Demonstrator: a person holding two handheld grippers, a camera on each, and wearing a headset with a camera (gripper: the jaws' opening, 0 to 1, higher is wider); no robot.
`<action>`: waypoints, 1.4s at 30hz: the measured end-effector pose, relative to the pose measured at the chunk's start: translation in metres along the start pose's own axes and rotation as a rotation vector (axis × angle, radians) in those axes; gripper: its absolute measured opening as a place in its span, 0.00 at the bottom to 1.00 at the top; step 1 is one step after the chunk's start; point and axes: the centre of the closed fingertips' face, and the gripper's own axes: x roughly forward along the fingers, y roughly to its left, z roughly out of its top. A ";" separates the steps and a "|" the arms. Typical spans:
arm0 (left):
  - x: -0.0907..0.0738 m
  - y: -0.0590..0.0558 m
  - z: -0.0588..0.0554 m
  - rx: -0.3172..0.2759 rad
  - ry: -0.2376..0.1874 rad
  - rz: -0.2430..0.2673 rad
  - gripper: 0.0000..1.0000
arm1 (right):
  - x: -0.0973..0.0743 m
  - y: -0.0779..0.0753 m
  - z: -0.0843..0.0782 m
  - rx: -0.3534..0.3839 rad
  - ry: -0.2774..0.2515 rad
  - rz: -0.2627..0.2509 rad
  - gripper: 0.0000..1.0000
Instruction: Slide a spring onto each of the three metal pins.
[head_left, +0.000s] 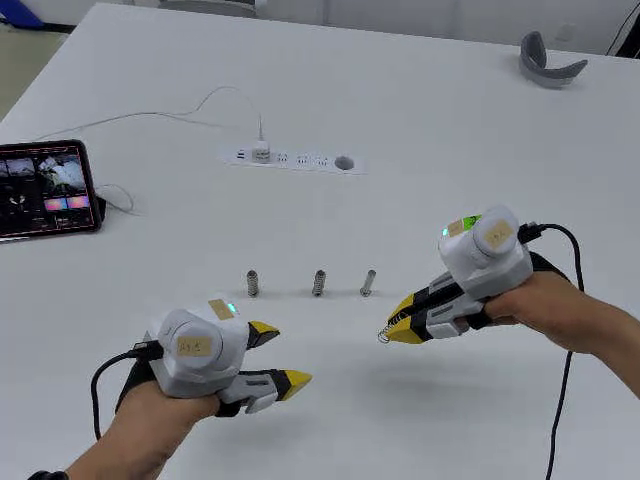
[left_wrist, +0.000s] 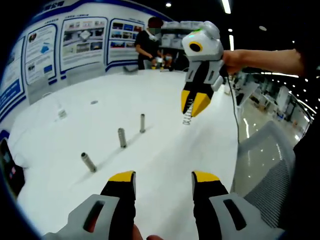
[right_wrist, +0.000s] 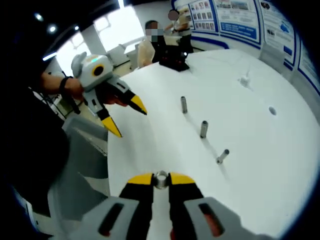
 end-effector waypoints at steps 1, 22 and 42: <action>-0.001 0.002 0.000 -0.005 -0.001 0.006 0.47 | 0.000 -0.002 0.000 -0.002 0.002 -0.001 0.12; -0.026 0.038 -0.015 -0.099 -0.003 0.124 0.63 | -0.004 -0.043 0.005 -0.022 0.040 -0.041 0.12; -0.044 0.054 -0.027 -0.192 -0.017 0.185 0.74 | 0.000 -0.080 0.017 -0.040 0.063 -0.097 0.12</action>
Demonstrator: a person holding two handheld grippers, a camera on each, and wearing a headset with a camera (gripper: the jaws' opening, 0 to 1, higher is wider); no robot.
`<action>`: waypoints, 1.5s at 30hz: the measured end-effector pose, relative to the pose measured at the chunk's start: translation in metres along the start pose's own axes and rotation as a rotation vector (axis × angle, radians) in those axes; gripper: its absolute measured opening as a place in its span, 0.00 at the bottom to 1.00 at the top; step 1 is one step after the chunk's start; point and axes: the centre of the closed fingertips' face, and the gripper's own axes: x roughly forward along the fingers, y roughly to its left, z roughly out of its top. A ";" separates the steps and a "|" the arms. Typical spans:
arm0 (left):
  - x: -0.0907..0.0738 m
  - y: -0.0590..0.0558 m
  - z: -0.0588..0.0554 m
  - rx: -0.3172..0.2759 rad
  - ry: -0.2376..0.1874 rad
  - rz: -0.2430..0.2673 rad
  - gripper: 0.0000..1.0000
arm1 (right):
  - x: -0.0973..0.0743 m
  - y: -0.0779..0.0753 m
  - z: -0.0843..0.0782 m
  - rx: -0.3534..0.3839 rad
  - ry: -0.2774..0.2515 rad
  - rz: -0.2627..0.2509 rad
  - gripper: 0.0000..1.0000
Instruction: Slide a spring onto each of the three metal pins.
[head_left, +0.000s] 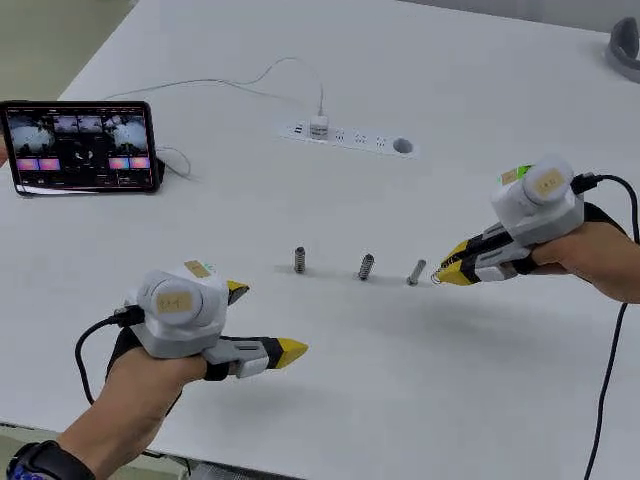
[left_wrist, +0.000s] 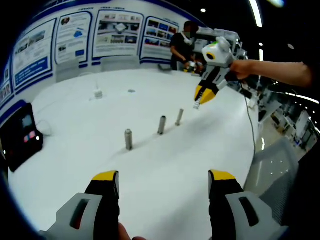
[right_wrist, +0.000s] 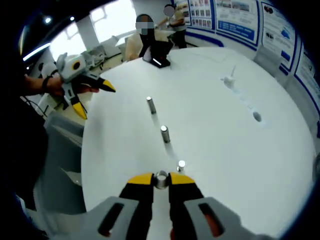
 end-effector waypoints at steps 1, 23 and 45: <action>0.000 0.001 -0.001 -0.001 0.000 0.002 0.74 | 0.000 -0.001 0.001 -0.002 0.002 -0.003 0.12; -0.012 0.009 -0.010 -0.051 0.006 0.033 0.77 | 0.019 -0.024 0.005 -0.025 0.030 -0.032 0.13; -0.017 0.012 -0.011 -0.057 0.005 0.043 0.76 | 0.039 -0.026 0.001 -0.042 0.057 -0.018 0.13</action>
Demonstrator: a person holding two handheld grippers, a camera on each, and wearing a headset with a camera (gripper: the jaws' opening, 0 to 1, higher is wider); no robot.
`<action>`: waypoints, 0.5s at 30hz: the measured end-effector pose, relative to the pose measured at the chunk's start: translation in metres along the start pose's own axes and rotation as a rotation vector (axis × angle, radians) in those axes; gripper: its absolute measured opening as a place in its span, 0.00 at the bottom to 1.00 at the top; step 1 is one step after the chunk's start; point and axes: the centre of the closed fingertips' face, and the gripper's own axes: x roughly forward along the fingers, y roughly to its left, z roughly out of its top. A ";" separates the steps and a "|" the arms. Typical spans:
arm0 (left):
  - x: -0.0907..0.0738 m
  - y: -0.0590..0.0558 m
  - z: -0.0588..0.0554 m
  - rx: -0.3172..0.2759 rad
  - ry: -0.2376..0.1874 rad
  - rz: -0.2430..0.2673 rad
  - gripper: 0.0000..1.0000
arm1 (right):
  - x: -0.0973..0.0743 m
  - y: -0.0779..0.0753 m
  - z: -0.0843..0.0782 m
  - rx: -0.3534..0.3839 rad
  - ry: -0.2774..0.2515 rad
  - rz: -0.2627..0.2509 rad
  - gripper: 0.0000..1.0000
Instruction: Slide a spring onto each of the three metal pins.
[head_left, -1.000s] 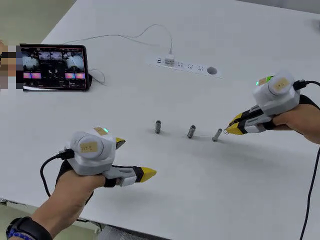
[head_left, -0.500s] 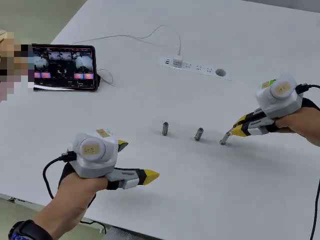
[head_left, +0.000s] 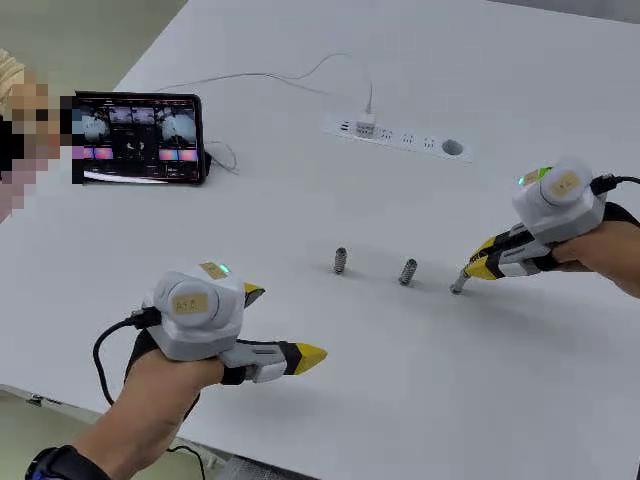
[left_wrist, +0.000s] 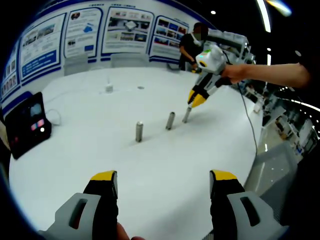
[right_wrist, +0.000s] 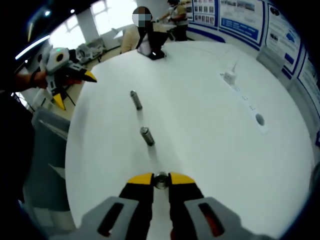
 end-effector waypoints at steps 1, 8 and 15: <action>0.000 0.000 0.000 0.000 0.000 0.000 0.76 | 0.001 0.000 0.000 -0.001 0.002 0.000 0.13; -0.001 0.001 -0.001 -0.005 -0.002 0.001 0.76 | 0.008 0.000 -0.001 -0.007 0.011 0.006 0.13; -0.003 0.002 -0.003 -0.007 0.001 0.003 0.76 | 0.017 0.000 -0.004 -0.007 0.024 0.008 0.13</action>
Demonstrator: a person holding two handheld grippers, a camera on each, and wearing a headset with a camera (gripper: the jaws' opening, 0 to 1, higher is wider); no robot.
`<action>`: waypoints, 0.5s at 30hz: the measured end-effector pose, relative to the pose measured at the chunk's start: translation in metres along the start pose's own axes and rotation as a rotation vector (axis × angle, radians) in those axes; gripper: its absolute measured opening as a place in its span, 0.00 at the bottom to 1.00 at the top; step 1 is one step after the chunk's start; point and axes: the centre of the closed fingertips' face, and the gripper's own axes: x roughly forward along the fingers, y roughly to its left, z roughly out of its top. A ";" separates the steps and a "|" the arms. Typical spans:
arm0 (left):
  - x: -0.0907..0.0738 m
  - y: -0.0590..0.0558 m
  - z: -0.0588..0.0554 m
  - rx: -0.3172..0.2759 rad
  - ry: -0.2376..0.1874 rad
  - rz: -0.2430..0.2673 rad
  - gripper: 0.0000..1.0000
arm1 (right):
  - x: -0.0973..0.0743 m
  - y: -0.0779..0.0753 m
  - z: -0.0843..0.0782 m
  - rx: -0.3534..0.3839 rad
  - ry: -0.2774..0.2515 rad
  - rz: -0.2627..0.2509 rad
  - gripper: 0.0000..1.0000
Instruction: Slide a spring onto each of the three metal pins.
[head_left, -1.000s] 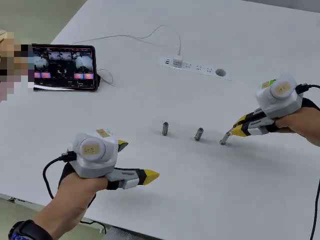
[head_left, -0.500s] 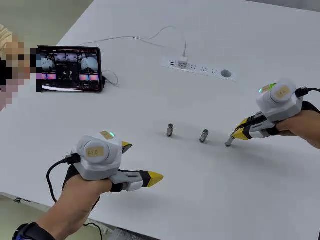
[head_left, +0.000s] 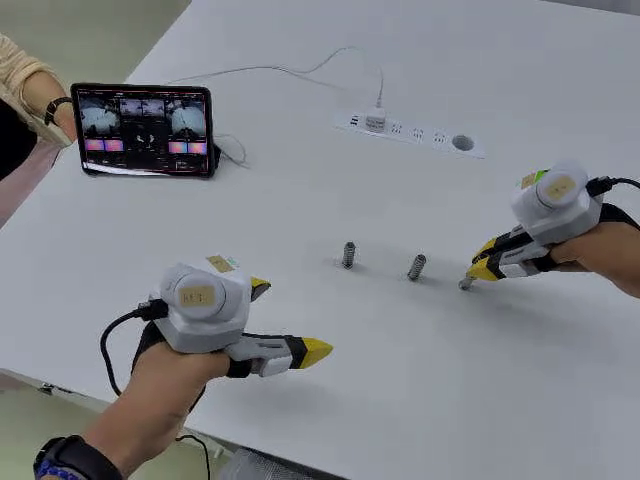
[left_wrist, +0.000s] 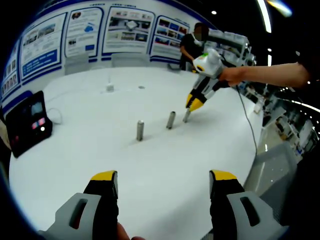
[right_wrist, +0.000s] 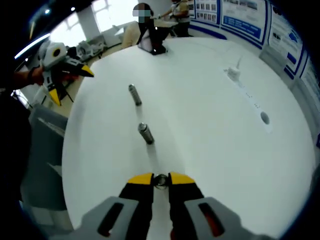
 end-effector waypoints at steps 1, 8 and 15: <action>-0.001 0.000 0.000 0.001 0.000 0.001 0.76 | 0.001 0.000 0.000 -0.001 0.002 0.001 0.13; -0.003 0.004 -0.001 -0.003 0.002 0.010 0.76 | 0.009 0.001 -0.006 -0.020 0.024 -0.005 0.13; -0.006 0.007 0.001 -0.001 0.002 0.016 0.76 | 0.015 0.000 -0.008 -0.020 0.027 -0.006 0.13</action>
